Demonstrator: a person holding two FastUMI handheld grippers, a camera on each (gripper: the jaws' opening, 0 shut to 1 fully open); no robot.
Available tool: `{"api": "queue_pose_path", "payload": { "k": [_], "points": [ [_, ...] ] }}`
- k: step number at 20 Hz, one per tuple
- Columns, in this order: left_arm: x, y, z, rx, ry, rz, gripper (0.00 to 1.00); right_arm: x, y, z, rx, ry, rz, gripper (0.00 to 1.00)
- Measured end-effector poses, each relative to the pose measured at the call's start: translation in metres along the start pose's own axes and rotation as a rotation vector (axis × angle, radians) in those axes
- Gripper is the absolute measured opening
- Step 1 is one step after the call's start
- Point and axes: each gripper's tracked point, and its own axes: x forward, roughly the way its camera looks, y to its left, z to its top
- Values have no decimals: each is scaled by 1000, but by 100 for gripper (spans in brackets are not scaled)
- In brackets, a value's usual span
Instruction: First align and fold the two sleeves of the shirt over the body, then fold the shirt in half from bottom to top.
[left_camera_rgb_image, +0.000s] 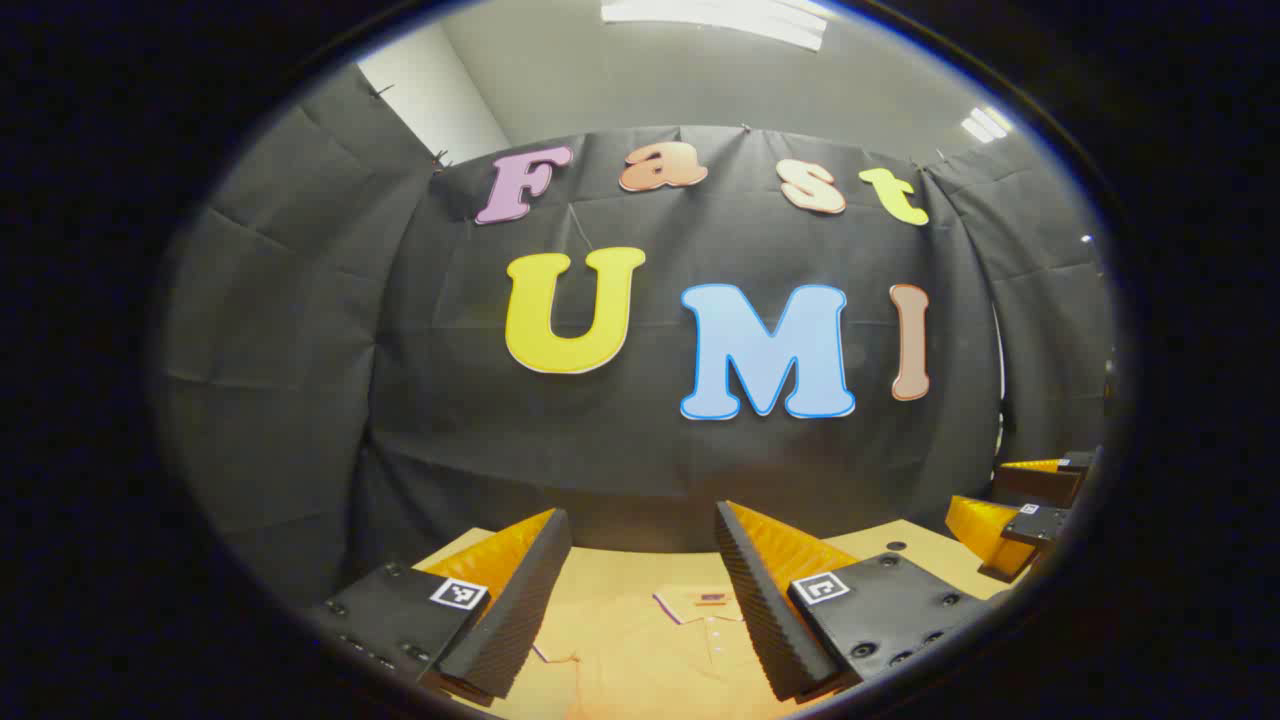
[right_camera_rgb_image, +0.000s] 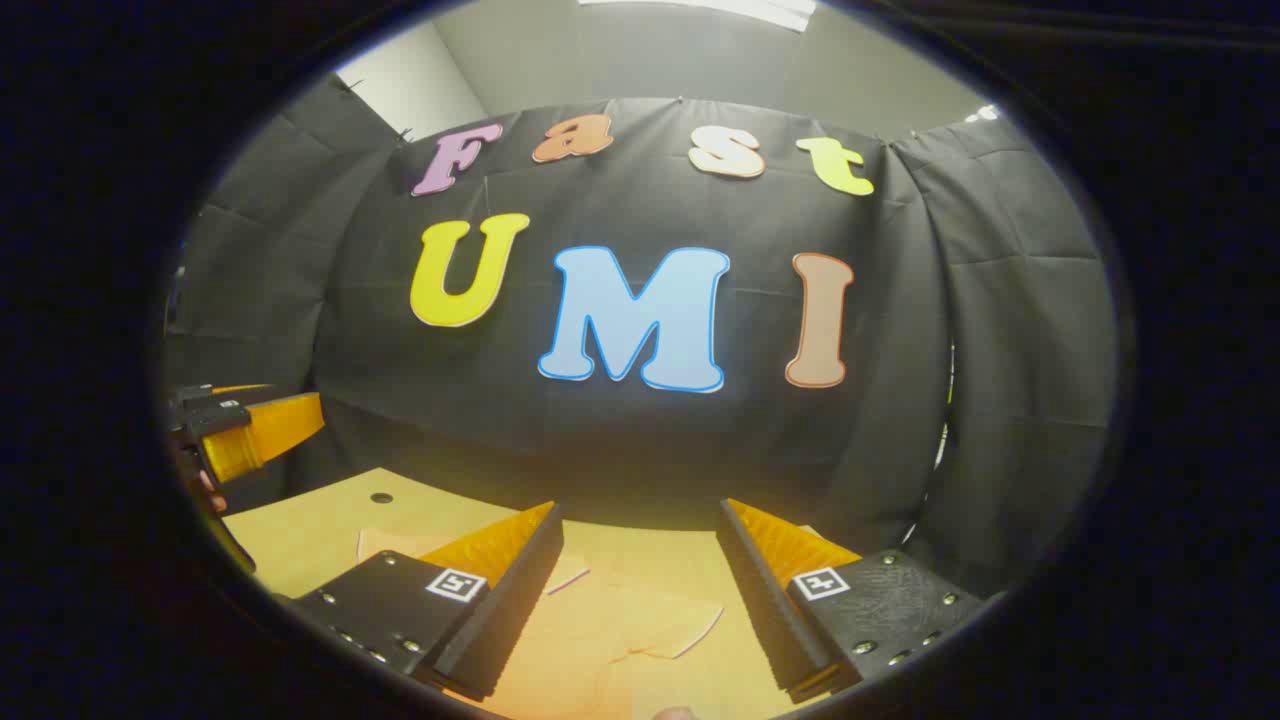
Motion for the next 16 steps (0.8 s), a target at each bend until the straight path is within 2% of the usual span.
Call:
{"api": "queue_pose_path", "payload": {
  "k": [16],
  "points": [
    [-1,-1,-2,-4,36,-15,94,2,-9,-8,41,43,-14,96]
  ]
}}
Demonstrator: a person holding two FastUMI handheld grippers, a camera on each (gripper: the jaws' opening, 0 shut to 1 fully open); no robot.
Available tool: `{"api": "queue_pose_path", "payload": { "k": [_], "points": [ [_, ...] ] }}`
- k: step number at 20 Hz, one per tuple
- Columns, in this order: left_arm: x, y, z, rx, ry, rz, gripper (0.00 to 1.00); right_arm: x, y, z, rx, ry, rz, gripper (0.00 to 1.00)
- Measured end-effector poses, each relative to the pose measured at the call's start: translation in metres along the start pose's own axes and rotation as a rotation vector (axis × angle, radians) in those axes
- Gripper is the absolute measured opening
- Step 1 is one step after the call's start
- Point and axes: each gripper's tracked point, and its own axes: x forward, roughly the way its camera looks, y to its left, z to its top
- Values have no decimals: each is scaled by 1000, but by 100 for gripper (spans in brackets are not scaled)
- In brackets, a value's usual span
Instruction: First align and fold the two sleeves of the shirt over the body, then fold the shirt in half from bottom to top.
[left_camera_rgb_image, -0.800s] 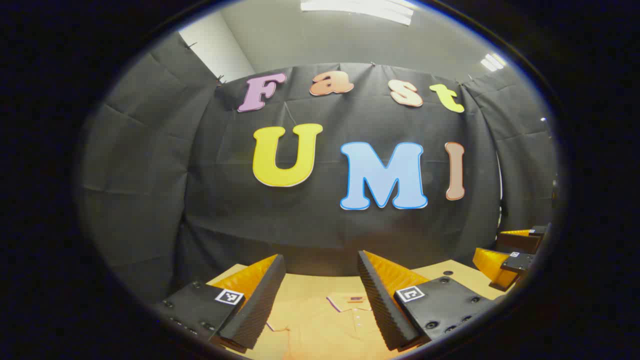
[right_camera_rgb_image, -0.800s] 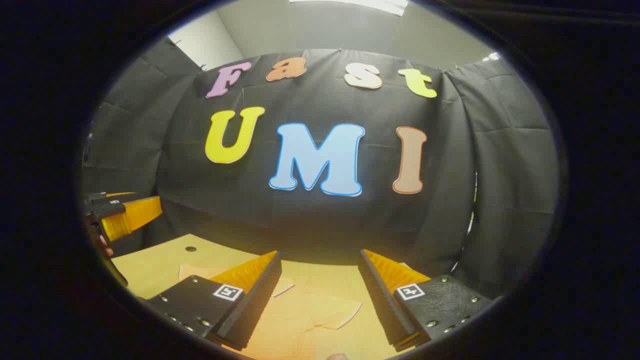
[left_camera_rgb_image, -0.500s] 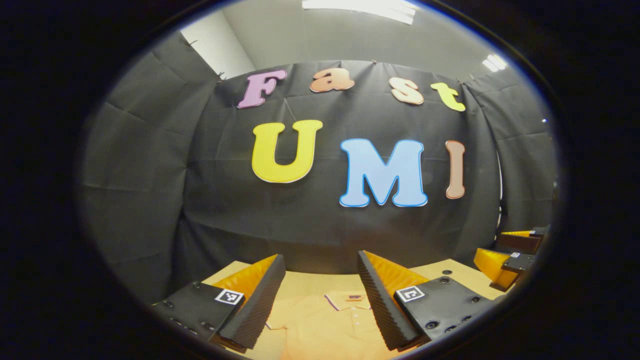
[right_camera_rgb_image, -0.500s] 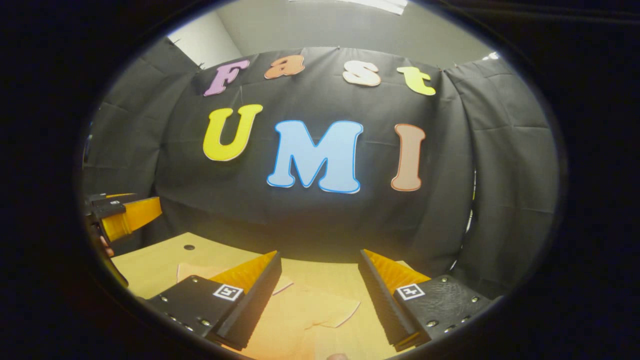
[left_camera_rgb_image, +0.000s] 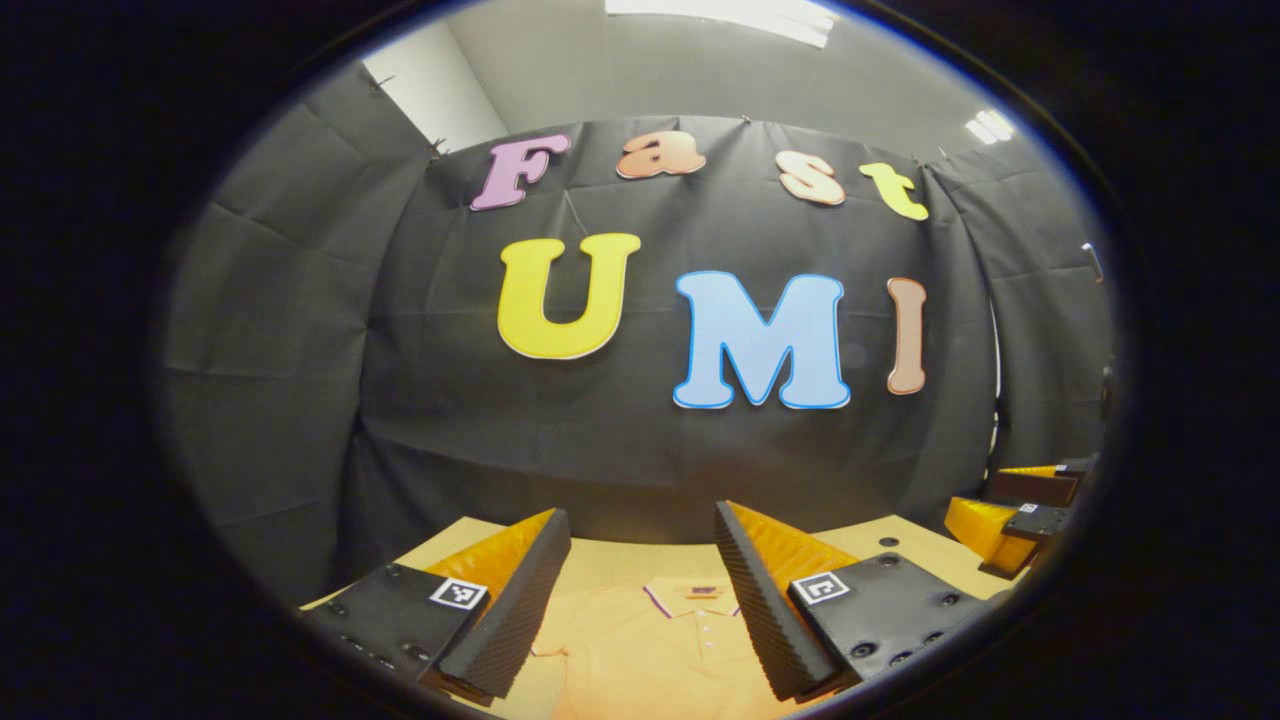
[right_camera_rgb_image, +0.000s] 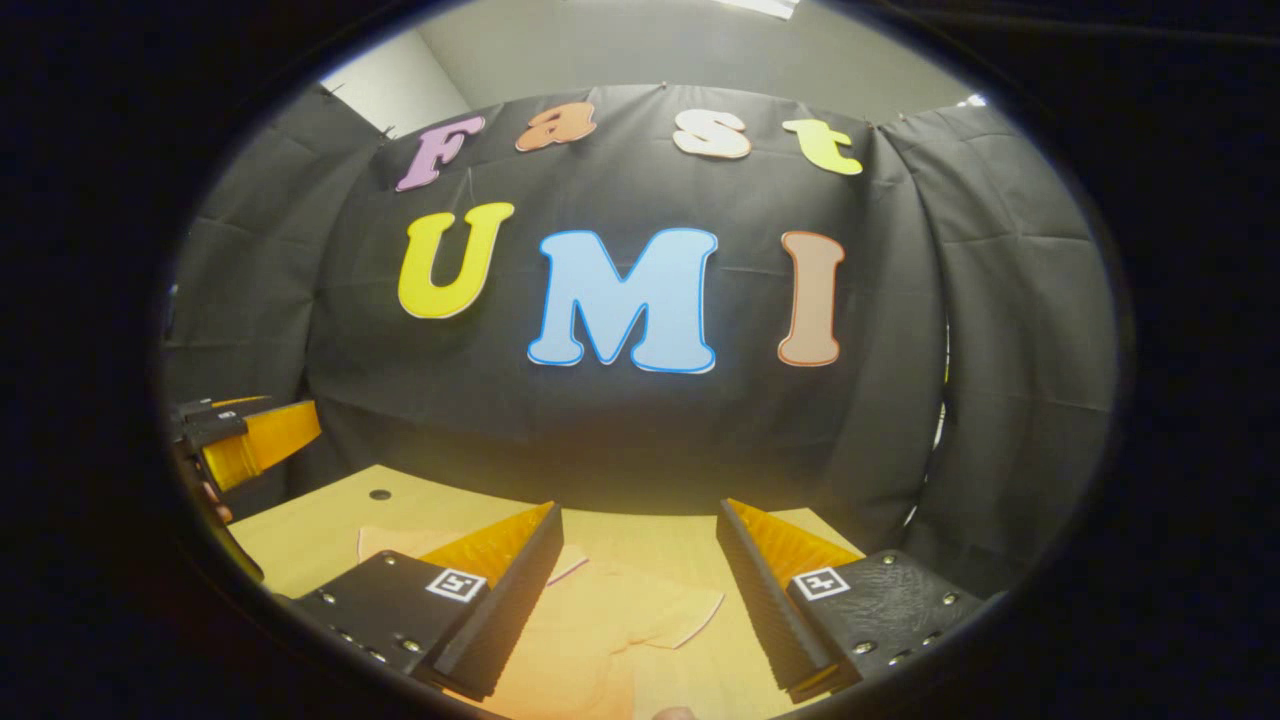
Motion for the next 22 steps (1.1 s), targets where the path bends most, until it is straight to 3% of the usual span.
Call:
{"api": "queue_pose_path", "payload": {
  "k": [14,22],
  "points": [
    [-1,-2,-5,10,25,-30,95,8,-1,-18,-12,40,-32,96],
    [-1,2,-18,14,91,-27,94,55,-12,-93,22,253,-52,96]
  ]
}}
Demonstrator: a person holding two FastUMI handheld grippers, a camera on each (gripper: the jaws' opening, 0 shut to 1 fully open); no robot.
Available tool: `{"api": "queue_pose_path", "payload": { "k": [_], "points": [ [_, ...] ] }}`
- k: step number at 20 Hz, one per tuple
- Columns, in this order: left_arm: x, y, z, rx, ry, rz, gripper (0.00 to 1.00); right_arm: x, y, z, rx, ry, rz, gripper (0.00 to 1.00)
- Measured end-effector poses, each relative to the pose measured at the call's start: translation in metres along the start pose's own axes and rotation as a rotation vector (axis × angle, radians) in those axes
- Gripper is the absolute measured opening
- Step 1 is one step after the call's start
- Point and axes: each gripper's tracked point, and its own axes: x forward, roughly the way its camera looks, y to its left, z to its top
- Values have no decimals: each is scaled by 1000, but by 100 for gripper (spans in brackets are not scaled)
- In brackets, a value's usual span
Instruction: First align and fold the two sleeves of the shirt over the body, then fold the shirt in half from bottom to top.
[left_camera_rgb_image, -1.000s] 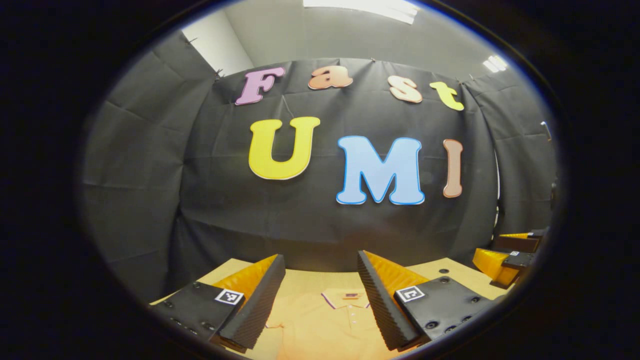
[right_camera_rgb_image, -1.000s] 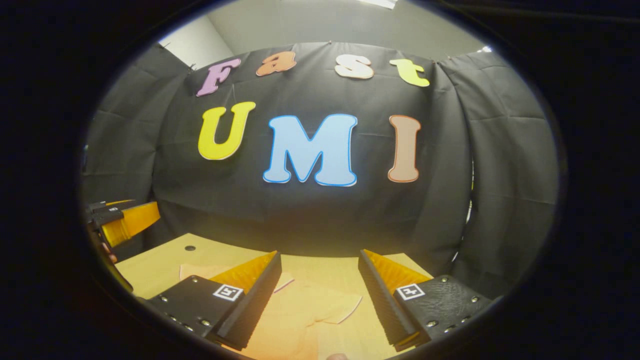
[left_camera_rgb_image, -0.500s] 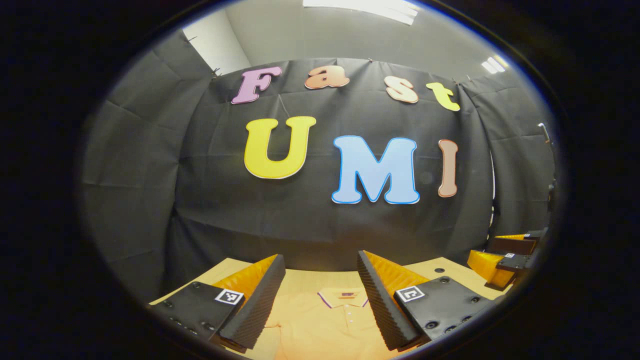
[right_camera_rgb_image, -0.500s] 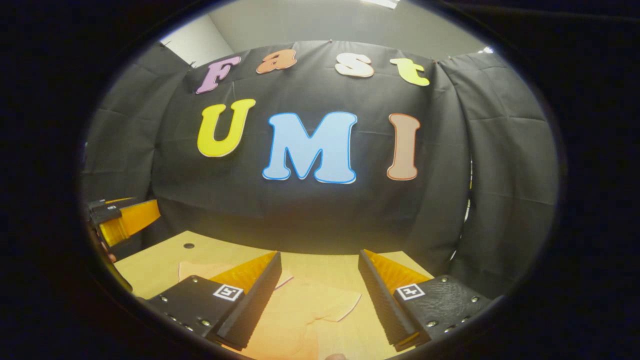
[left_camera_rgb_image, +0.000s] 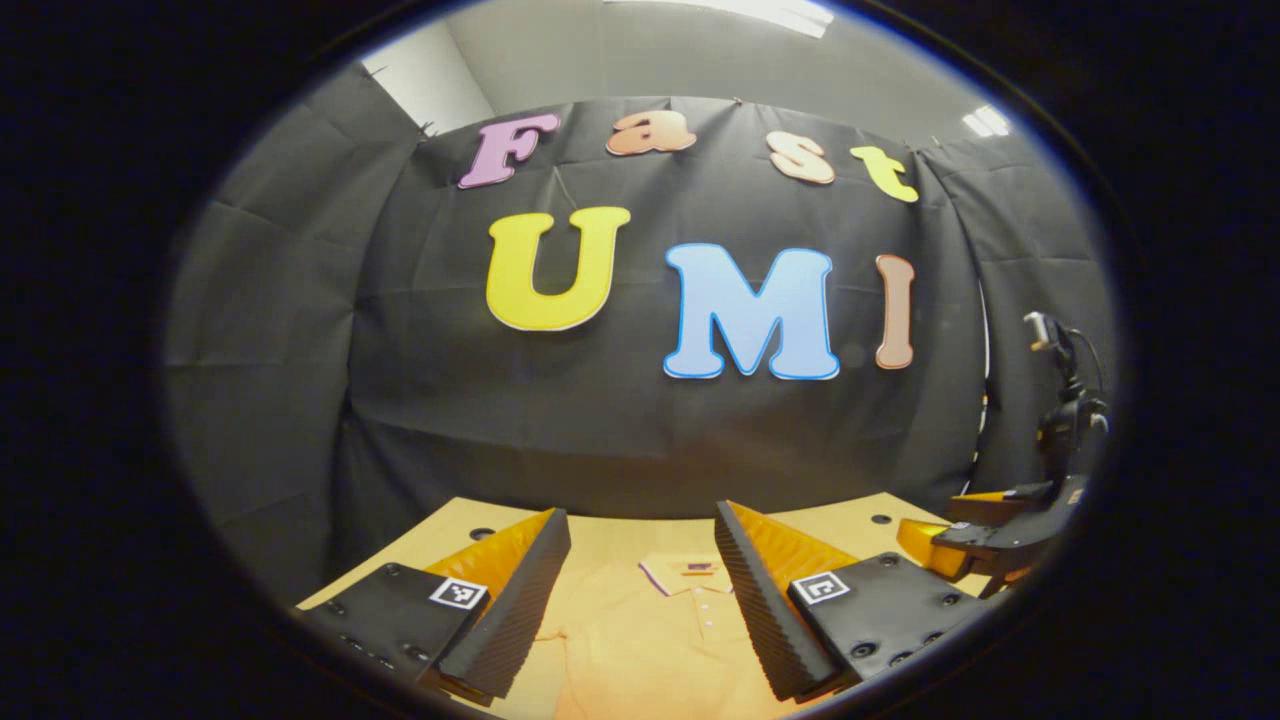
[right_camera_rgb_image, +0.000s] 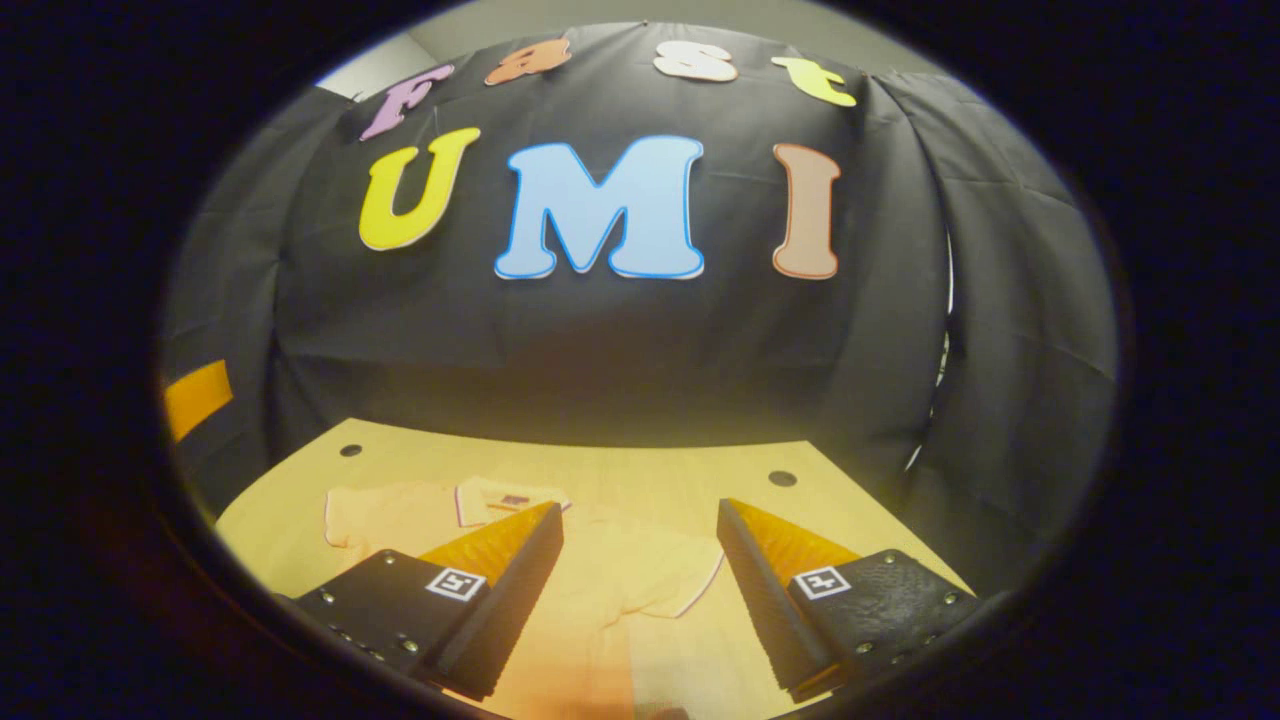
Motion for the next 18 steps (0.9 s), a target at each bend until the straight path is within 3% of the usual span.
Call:
{"api": "queue_pose_path", "payload": {
  "k": [18],
  "points": [
    [-2,12,-23,13,72,53,94,138,-53,-120,45,357,-104,97]
  ]
}}
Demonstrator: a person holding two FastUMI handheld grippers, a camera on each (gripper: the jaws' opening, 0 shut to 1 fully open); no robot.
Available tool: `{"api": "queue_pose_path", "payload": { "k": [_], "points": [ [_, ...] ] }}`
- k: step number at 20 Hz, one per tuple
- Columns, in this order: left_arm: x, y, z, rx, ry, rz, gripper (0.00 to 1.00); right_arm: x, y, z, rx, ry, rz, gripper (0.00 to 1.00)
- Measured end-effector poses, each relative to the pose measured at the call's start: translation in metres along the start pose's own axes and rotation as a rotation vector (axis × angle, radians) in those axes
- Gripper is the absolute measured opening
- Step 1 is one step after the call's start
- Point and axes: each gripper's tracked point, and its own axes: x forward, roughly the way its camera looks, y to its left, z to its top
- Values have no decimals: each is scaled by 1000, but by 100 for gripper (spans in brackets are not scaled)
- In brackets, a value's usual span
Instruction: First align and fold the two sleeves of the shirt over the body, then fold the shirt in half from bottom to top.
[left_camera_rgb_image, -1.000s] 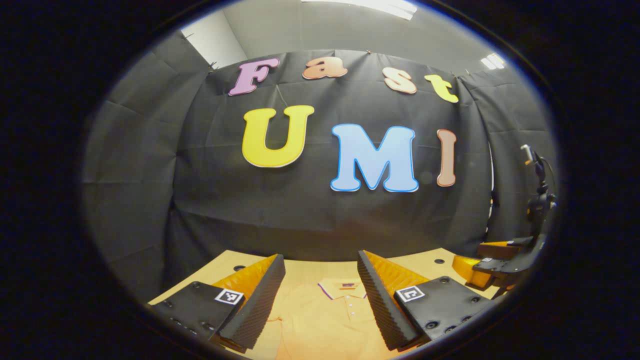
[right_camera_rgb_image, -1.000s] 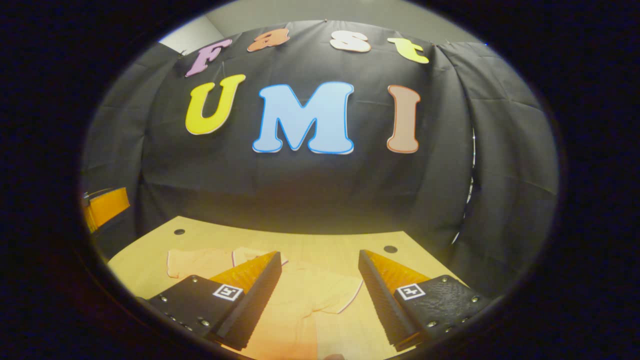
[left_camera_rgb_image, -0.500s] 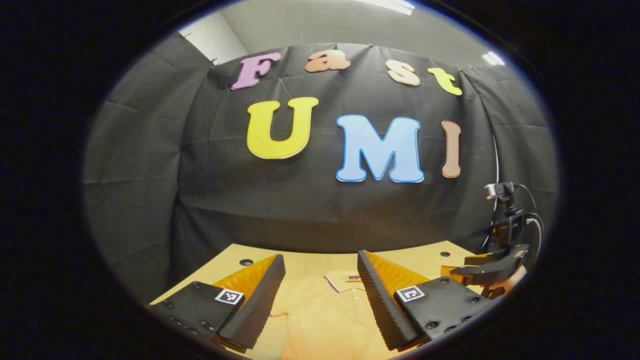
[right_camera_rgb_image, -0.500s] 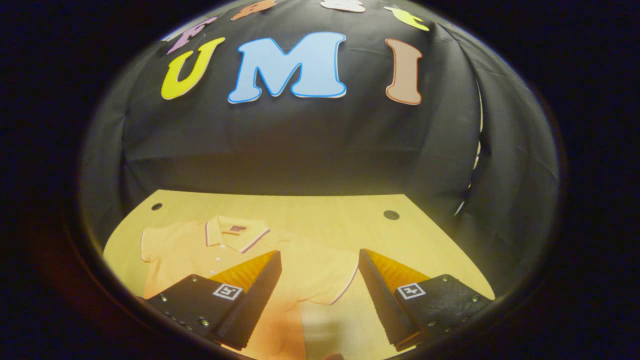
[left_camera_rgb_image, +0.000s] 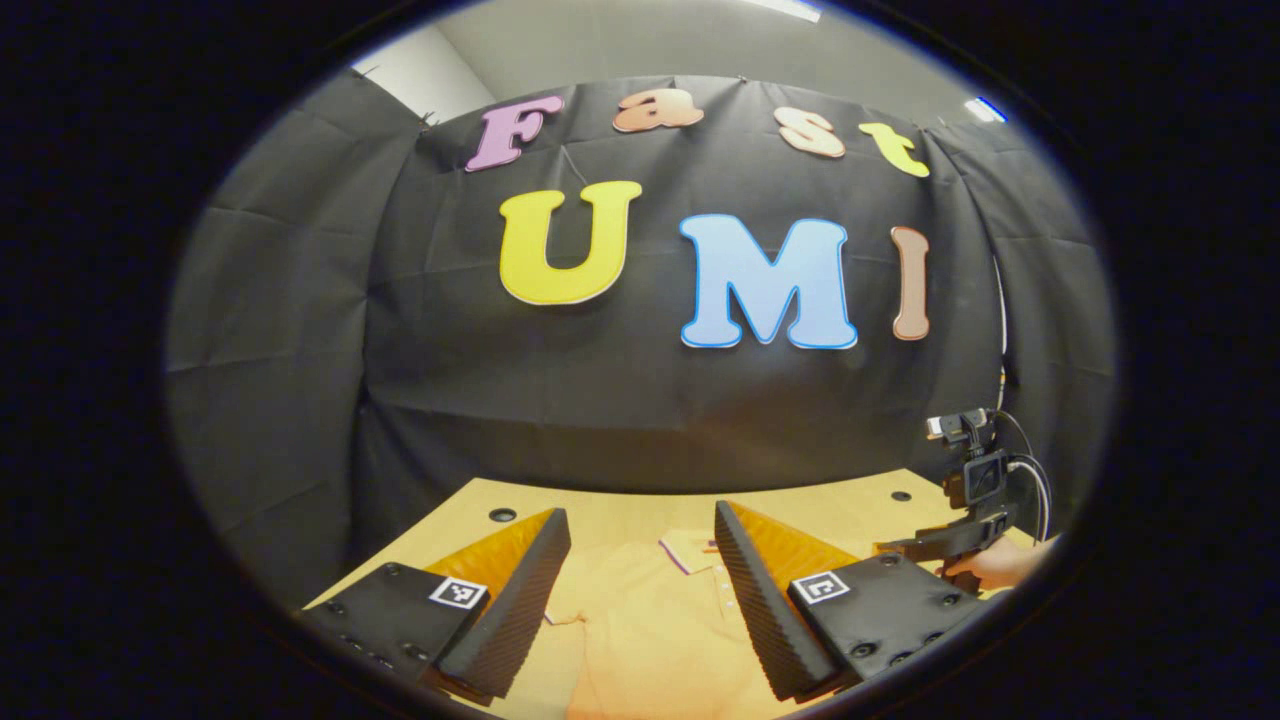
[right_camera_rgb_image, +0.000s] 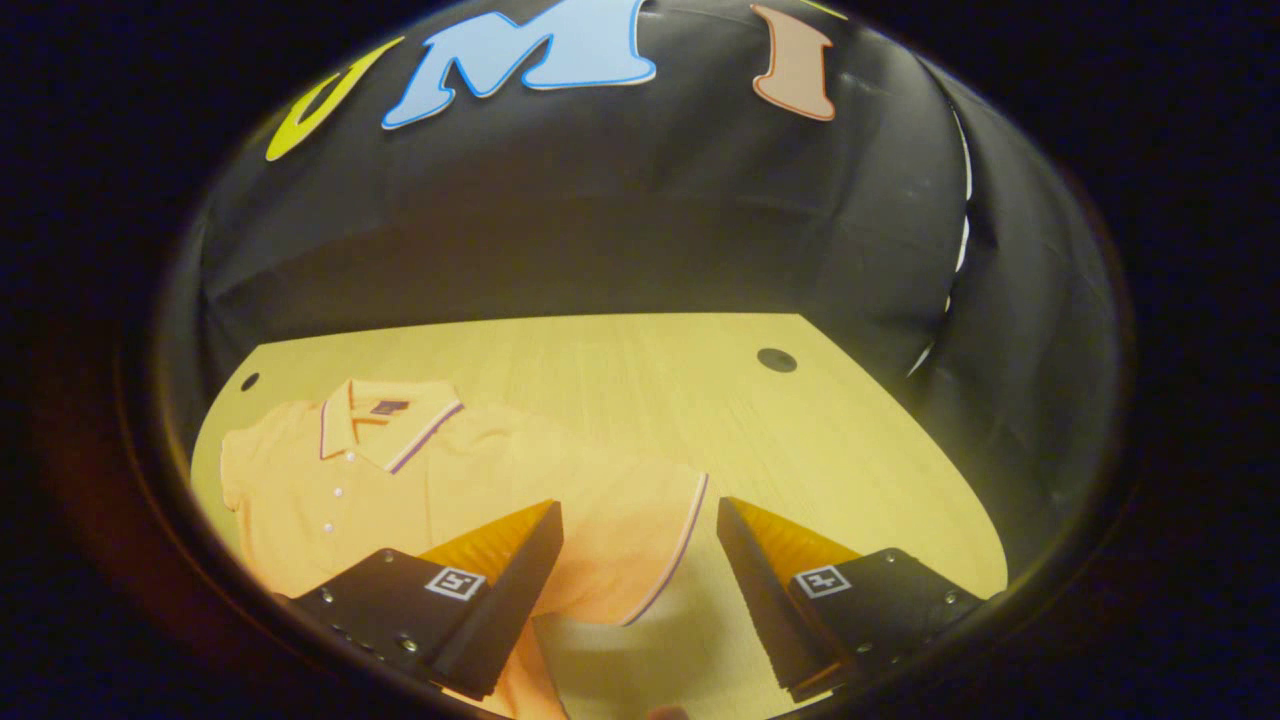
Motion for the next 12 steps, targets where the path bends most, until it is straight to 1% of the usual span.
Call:
{"api": "queue_pose_path", "payload": {
  "k": [4,8,12],
  "points": [
    [1,-1,-4,0,9,11,94,29,-9,-7,0,52,-25,96],
    [1,-6,-11,-16,26,4,95,43,-15,-18,-6,89,-44,97],
    [-1,-9,-18,-18,40,8,94,47,-14,-26,8,127,-19,97]
  ]
}}
